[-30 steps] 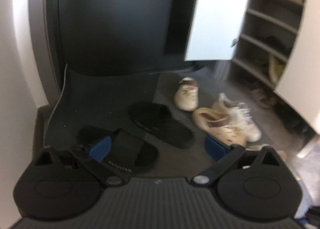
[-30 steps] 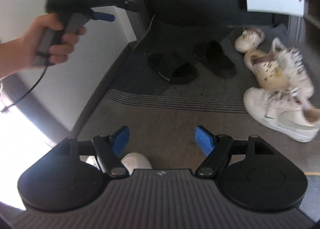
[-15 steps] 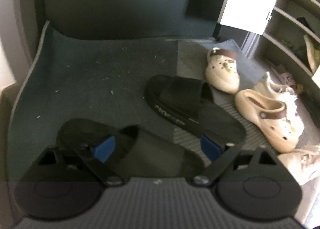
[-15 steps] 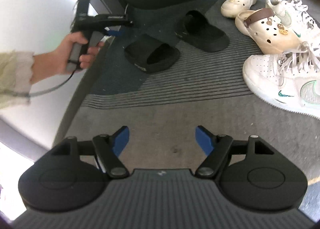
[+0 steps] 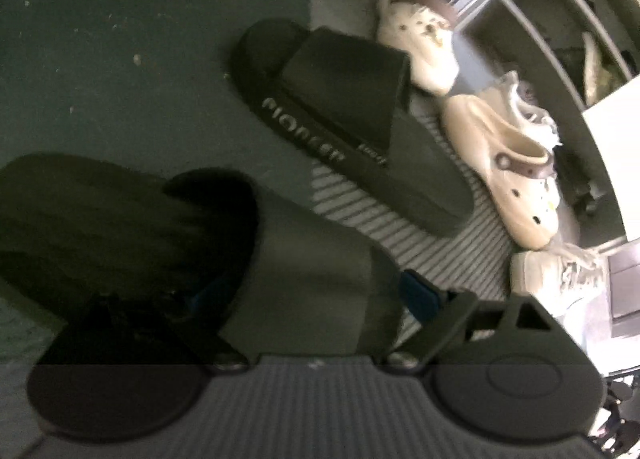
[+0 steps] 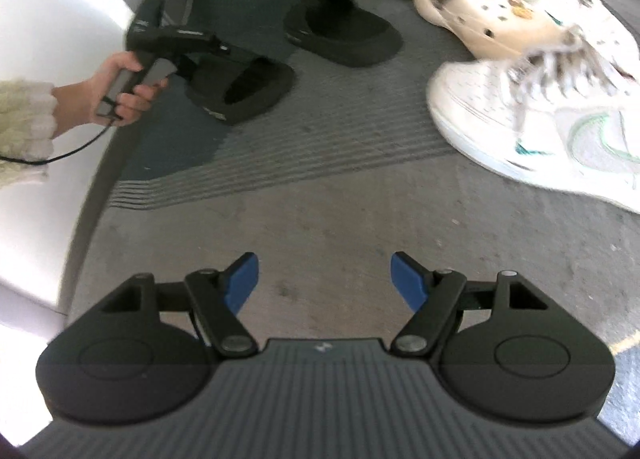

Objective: Organize scattered shoes
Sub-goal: 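Lower the left gripper and grasp a black slide by its strap, then lift the black slide with the left gripper and carry it toward the right gripper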

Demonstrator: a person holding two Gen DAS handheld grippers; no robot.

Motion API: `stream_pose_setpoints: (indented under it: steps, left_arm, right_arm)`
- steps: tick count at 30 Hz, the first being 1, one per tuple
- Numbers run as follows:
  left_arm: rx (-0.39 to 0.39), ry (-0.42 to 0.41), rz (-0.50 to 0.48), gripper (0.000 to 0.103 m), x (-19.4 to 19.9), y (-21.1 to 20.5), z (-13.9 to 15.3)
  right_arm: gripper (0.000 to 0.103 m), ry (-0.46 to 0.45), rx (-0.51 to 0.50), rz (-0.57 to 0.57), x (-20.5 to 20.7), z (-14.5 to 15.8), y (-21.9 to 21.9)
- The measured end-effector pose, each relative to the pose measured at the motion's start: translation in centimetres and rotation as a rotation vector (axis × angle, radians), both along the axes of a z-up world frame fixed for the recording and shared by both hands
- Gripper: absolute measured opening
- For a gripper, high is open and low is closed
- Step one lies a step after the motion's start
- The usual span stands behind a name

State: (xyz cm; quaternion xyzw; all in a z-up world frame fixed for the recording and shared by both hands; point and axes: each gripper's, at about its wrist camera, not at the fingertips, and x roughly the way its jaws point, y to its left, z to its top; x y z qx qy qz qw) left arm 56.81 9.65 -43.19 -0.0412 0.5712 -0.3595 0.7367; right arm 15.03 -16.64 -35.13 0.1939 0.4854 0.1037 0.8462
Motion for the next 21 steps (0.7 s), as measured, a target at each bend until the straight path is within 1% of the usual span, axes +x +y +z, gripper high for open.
stream_pose_setpoints:
  steps: [1, 2, 4, 6, 11, 13, 18, 21]
  left_arm:
    - [-0.006, 0.001, -0.002, 0.053, -0.2, 0.2, 0.2]
    - [-0.012, 0.002, -0.005, 0.045, -0.3, 0.4, 0.5]
    - [-0.022, 0.006, -0.016, 0.037, -0.7, 0.7, 0.9]
    - [-0.029, 0.013, -0.033, 0.027, -1.2, 0.8, 1.4]
    - [-0.065, -0.029, -0.063, 0.015, -4.1, 0.0, 4.5]
    - [-0.08, -0.041, -0.089, 0.013, -5.6, -0.7, 5.8]
    - [-0.118, -0.075, -0.158, 0.013, -10.6, -2.9, 9.5]
    - [-0.134, -0.089, -0.214, 0.013, -14.4, -5.3, 11.0]
  right_arm:
    - [0.075, 0.009, -0.003, -0.007, -0.1, -0.2, -0.3]
    - [0.075, 0.021, -0.01, -0.018, -0.3, -0.5, -0.7]
    - [0.075, 0.028, -0.02, -0.031, -0.6, -0.6, -1.2]
    - [0.075, 0.03, -0.029, -0.044, -1.0, -0.6, -1.6]
    - [0.075, 0.018, -0.018, -0.078, -1.5, 0.2, -2.4]
    - [0.075, 0.002, -0.014, -0.086, -1.8, 0.9, -2.6]
    - [0.075, -0.03, -0.001, -0.123, -3.0, 2.8, -3.4]
    - [0.075, -0.036, -0.001, -0.191, -4.3, 3.9, -4.6]
